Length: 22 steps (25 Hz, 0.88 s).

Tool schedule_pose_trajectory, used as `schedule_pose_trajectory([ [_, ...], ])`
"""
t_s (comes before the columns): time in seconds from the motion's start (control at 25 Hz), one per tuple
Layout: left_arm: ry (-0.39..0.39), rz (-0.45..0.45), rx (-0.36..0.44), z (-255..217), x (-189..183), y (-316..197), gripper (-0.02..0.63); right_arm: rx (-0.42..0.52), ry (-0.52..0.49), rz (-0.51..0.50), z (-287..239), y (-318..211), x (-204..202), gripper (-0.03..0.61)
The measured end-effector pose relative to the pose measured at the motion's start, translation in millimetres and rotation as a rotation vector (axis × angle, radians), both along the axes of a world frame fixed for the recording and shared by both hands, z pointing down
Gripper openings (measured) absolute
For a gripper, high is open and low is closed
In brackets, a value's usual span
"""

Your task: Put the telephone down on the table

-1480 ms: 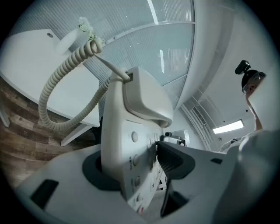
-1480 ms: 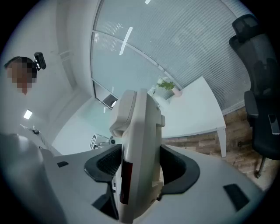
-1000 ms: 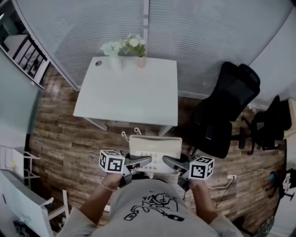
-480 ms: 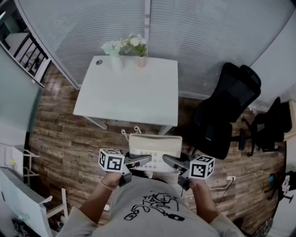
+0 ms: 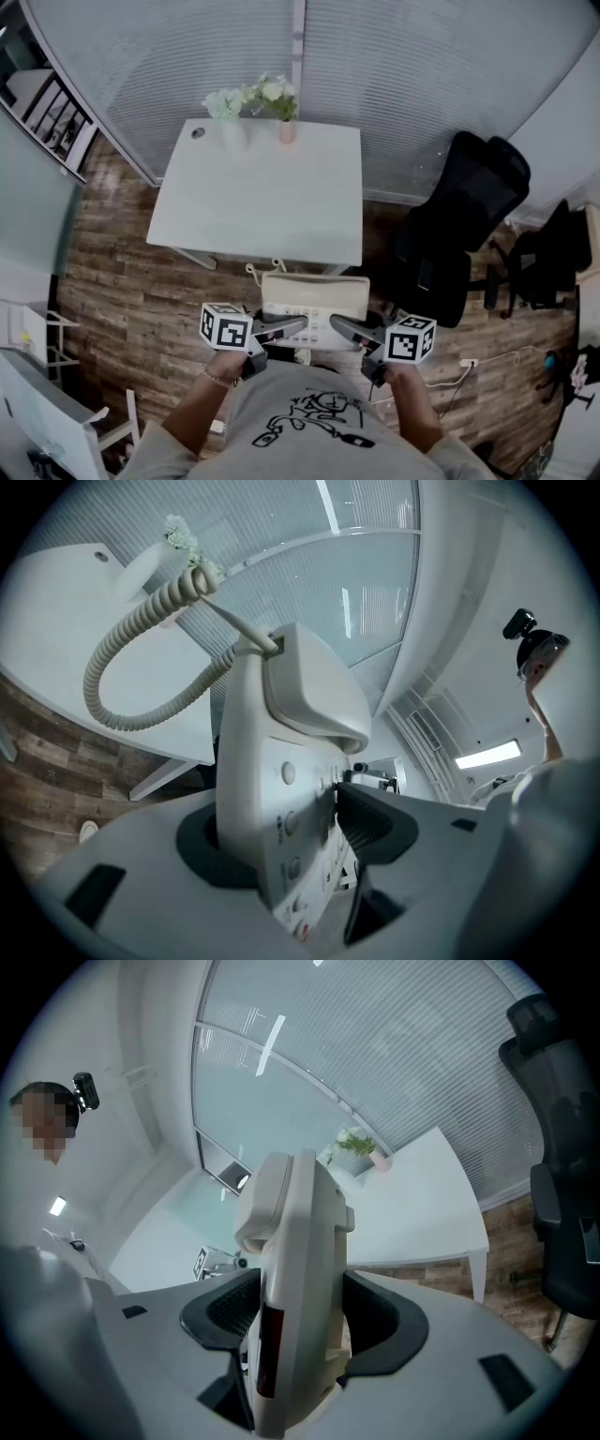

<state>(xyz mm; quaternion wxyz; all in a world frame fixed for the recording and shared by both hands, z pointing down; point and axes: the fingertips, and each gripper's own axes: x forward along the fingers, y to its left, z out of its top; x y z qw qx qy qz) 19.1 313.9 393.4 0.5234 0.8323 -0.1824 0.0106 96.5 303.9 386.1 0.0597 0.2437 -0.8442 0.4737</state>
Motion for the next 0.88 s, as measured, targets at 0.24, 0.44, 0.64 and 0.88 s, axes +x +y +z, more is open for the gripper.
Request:
schedule_pose_trajectory([
  [0.24, -0.002, 0.001, -0.001, -0.2, -14.1, -26.8, 0.251, -0.007, 0.0, 0.003, -0.7, -26.3, -14.6, 0.288],
  [0.44, -0.008, 0.004, -0.009, -0.8, -30.0, -54.5, 0.251, -0.014, -0.006, 0.006, -1.1, -54.0, -30.4, 0.288],
  [0.64, -0.007, 0.009, -0.009, -2.5, -44.6, -79.8, 0.251, -0.021, -0.005, 0.009, -1.2, -78.5, -44.9, 0.288],
  [0.88, -0.005, 0.02, -0.015, -0.7, -60.7, -113.3, 0.251, -0.025, -0.003, 0.021, 0.9, -111.5, -61.1, 0.288],
])
